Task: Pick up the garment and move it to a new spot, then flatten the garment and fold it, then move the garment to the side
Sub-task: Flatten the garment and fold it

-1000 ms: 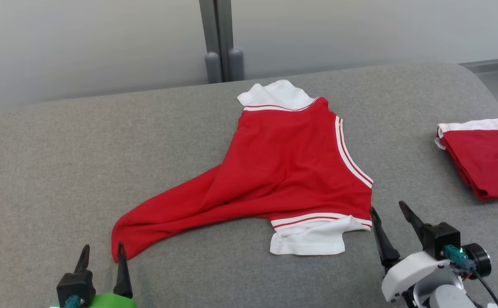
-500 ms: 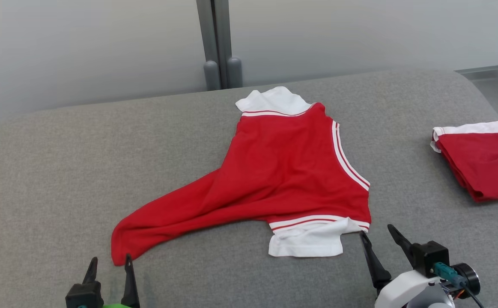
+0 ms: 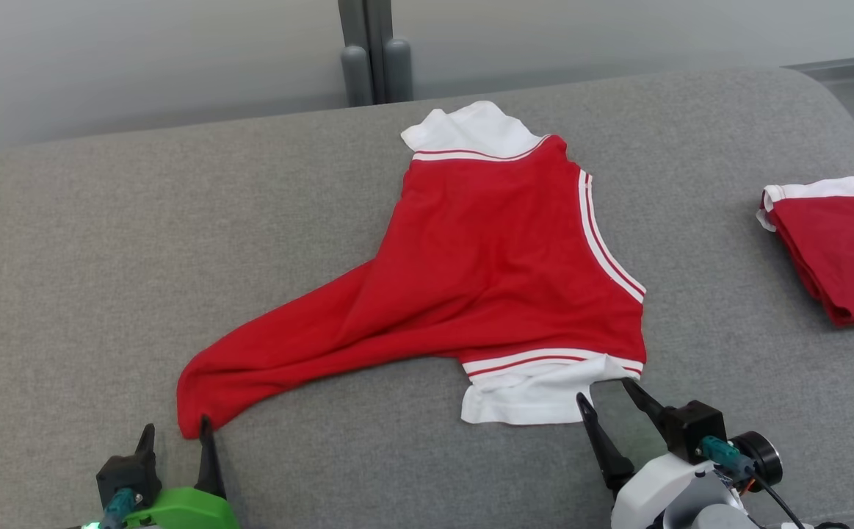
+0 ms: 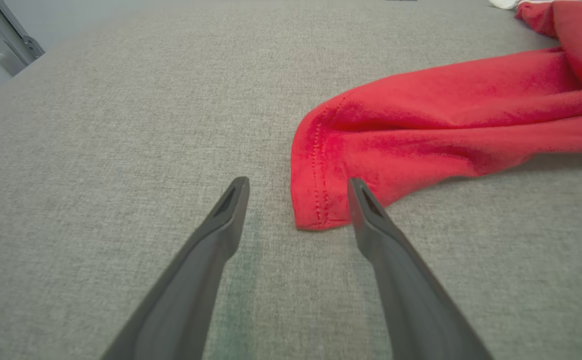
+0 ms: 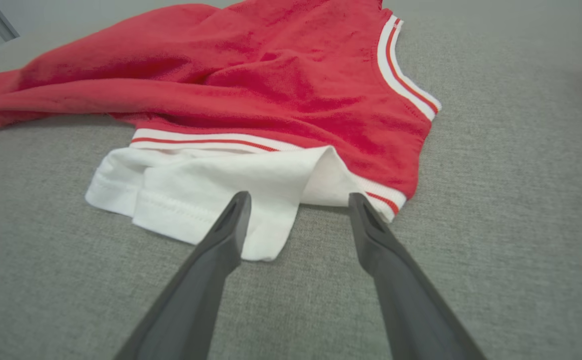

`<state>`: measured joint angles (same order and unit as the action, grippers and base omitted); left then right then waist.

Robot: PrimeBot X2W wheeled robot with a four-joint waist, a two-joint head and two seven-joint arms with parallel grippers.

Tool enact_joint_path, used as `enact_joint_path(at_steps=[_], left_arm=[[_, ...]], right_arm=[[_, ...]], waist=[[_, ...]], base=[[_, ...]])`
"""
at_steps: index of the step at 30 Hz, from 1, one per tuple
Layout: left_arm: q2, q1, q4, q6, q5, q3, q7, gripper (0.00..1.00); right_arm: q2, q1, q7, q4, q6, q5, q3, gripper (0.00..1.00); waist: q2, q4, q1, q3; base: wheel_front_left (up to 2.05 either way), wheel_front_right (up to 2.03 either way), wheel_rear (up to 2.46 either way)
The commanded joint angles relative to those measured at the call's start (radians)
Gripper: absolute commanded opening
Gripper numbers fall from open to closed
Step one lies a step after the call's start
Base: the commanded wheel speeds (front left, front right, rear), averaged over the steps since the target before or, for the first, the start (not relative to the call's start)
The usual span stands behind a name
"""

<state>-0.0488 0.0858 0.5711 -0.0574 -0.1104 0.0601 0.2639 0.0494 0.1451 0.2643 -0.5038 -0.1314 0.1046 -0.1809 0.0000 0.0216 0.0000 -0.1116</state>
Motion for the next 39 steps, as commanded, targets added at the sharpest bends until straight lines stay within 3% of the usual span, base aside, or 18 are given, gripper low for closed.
enact_joint_path(at_steps=[1,33,34,35,36,37,39], left_arm=[[-0.004,0.026,0.015,-0.004,0.005,0.009,0.0,1.0],[-0.003,0.112,0.14,-0.032,0.013,0.005,-0.002,1.0],[-0.002,0.112,0.159,-0.034,0.012,-0.001,-0.003,0.93],[-0.002,0.112,0.185,-0.039,0.01,-0.008,-0.006,0.38],[0.0,0.112,0.201,-0.042,0.009,-0.015,-0.008,0.18],[0.0,0.116,0.22,-0.045,0.005,-0.023,-0.008,0.0],[0.0,0.119,0.244,-0.051,0.0,-0.035,-0.009,0.0]], right_arm=[[0.003,0.015,0.0,-0.007,0.002,-0.001,-0.006,1.0],[0.004,0.052,-0.005,-0.111,0.002,-0.003,-0.076,1.0],[0.004,0.051,-0.007,-0.126,0.002,-0.005,-0.083,0.88],[0.004,0.049,-0.008,-0.147,0.002,-0.001,-0.094,0.38],[0.003,0.05,-0.009,-0.161,0.001,0.003,-0.105,0.13],[0.003,0.052,-0.011,-0.179,0.001,0.011,-0.118,0.0],[0.002,0.055,-0.012,-0.197,0.001,0.023,-0.131,0.0]], waist=[[0.0,0.005,0.0,-0.026],[0.0,0.004,0.0,-0.091],[0.0,0.004,0.0,-0.091],[0.0,0.004,0.0,-0.09],[0.0,0.004,0.0,-0.09],[0.0,0.004,0.0,-0.089],[0.0,0.004,0.0,-0.086]], base=[[0.0,0.0,0.0],[0.0,0.0,0.0],[0.0,0.0,0.0],[0.0,0.0,0.0],[0.0,0.0,0.0],[0.0,0.0,0.0],[0.0,0.0,0.0]])
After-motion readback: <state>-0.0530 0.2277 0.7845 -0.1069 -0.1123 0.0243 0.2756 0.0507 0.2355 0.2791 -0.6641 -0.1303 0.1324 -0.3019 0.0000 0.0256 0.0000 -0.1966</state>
